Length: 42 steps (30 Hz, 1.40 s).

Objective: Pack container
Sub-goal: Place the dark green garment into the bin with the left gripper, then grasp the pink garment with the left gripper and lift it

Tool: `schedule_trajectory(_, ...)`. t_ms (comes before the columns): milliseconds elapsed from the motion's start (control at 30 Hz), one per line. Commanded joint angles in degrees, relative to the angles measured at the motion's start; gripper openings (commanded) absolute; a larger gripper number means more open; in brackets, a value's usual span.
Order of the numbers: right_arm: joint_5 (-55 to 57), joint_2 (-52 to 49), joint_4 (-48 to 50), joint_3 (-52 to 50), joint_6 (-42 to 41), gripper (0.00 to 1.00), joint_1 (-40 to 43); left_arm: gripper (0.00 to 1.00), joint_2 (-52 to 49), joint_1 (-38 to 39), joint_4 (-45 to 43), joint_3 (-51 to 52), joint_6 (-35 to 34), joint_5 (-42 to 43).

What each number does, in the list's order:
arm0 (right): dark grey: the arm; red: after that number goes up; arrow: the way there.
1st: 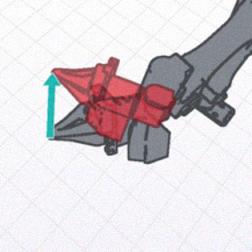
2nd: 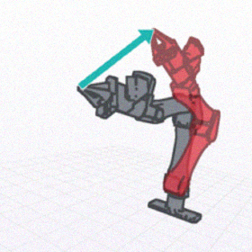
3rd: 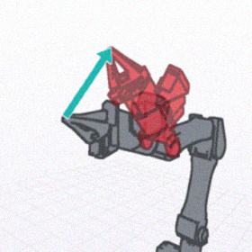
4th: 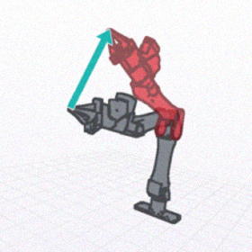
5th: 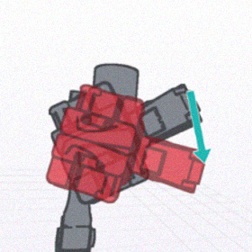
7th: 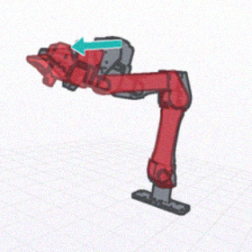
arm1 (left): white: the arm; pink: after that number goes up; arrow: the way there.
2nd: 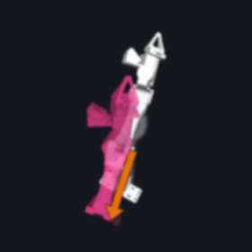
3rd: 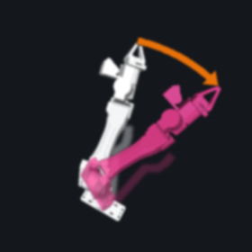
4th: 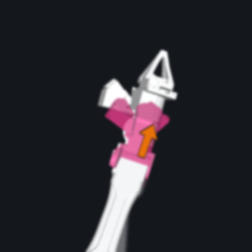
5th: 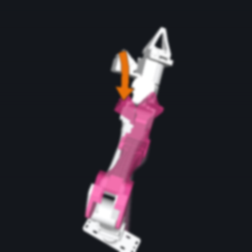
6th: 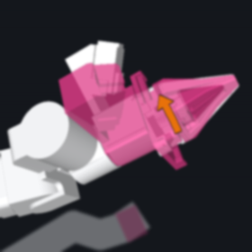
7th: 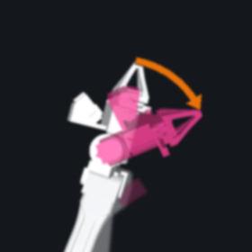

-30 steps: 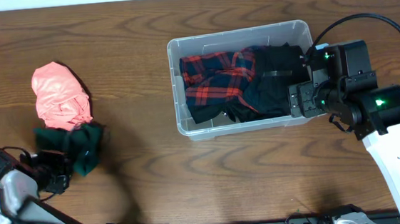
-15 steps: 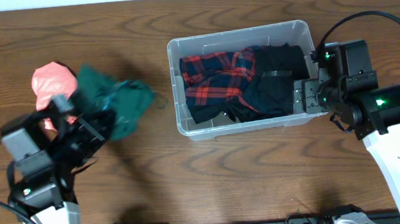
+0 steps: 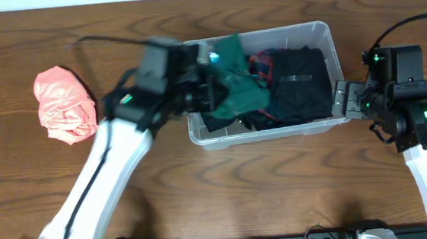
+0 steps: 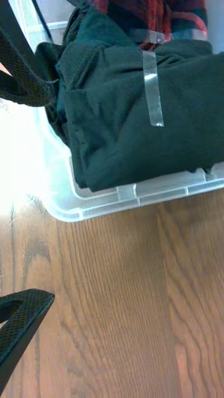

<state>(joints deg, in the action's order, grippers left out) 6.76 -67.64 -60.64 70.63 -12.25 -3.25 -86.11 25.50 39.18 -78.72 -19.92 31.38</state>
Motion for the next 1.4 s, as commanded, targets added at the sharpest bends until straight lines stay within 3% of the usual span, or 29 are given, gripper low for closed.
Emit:
schedule_trajectory(0, 0.74, 0.9, -0.44, -0.02, -0.98, 0.92, 0.74, 0.06, -7.63, 3.08, -0.31, -6.4, 5.33, 2.97)
schedule_trajectory(333, 0.76, 0.9, -1.33, -0.04, -0.76, 0.92, 0.72, 0.06, -20.13, 5.07, -1.4, -12.76, 7.21, 3.87)
schedule_trajectory(367, 0.74, 0.9, -1.33, -0.04, -0.61, 0.93, 0.72, 0.22, -20.59, 5.05, -0.55, -12.76, 7.23, 3.34)
schedule_trajectory(433, -0.39, 0.9, -1.03, -0.04, 0.9, 0.94, 0.7, 0.65, -20.87, 5.01, 1.6, -12.76, 7.26, 0.02)
schedule_trajectory(467, -2.73, 0.92, -0.46, -0.04, 2.45, 0.94, 0.61, 0.76, -20.72, 4.92, 3.21, -12.79, 7.3, -3.17)
schedule_trajectory(500, -6.32, 0.98, 0.48, -0.02, 4.72, 0.93, 0.5, 0.8, -20.13, 4.68, 4.7, -12.79, 7.52, -6.38)
schedule_trajectory(633, -16.15, 1.05, 5.73, -0.02, 10.05, 0.8, -1.03, 0.84, -16.37, 2.58, 7.78, -12.79, 7.5, -13.79)
schedule_trajectory(733, -16.7, 0.96, 10.97, -0.02, 10.21, 0.65, -3.85, 0.85, -11.56, -0.68, 8.85, -12.79, 7.48, -14.56)
schedule_trajectory(800, -16.7, 0.57, 15.32, -0.04, 10.23, 0.5, -6.54, 0.84, -7.8, -3.54, 9.75, -12.79, 7.48, -14.56)
schedule_trajectory(900, -16.68, -1.33, 21.29, -0.02, 10.27, 0.21, -11.23, 0.94, -2.23, -8.59, 11.85, -12.76, 7.48, -14.58)
schedule_trajectory(933, -16.7, -2.34, 22.77, -0.04, 10.75, 0.18, -12.68, 0.94, -0.79, -10.29, 12.63, -12.76, 7.48, -14.6)
schedule_trajectory(1133, -16.02, -13.51, 28.0, -0.04, 11.5, 0.17, -19.89, 0.98, 3.91, -21.57, 19.06, -12.76, 7.43, -19.23)
schedule_trajectory(1367, -9.84, -32.33, 28.33, -0.04, 6.43, 0.14, -20.13, 0.98, 3.69, -32.74, 22.51, -10.47, 7.5, -19.21)
